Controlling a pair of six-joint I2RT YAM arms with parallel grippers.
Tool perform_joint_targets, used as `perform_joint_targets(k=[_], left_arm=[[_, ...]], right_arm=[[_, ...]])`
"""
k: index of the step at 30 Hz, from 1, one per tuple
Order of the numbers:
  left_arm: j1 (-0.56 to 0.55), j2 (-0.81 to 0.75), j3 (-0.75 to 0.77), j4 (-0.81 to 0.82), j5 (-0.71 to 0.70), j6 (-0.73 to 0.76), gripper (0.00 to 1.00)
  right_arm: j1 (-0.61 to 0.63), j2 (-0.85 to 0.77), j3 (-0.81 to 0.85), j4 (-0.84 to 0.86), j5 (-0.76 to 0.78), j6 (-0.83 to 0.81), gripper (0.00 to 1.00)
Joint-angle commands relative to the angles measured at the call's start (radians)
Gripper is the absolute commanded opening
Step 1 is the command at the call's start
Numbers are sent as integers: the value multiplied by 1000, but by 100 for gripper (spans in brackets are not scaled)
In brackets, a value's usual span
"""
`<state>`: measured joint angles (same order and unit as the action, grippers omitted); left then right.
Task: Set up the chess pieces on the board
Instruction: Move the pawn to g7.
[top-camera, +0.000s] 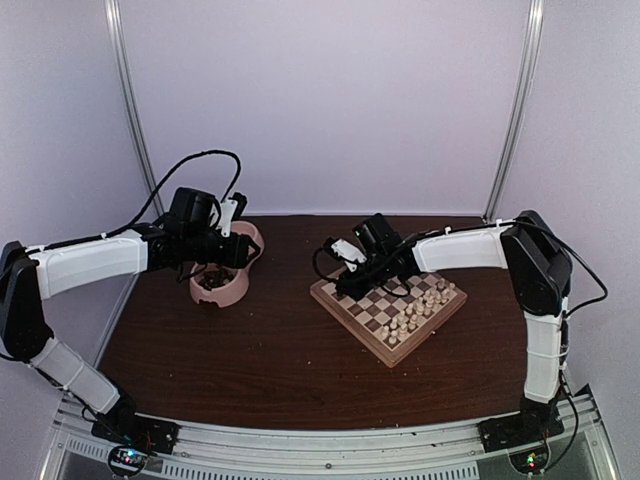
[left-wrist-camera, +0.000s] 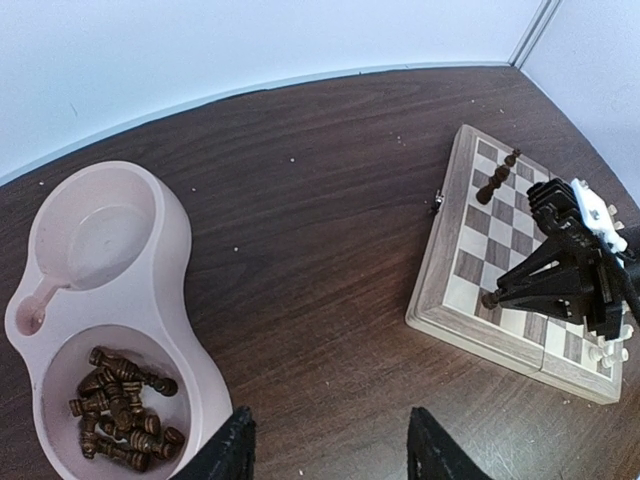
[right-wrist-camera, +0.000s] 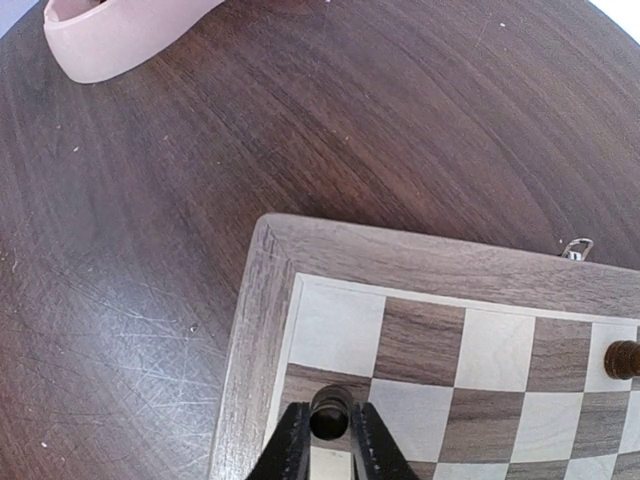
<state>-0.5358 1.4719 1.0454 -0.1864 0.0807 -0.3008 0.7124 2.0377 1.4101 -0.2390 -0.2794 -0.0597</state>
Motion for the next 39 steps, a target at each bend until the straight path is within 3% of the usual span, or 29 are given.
perform_joint_targets(k=[1, 39], left_arm=[[3, 1, -7, 21, -22, 3, 52], [4, -54, 23, -42, -66, 10, 52]], right_arm=[[5, -8, 9, 26, 9, -2, 15], [-85, -368, -361, 374, 185, 114, 12]])
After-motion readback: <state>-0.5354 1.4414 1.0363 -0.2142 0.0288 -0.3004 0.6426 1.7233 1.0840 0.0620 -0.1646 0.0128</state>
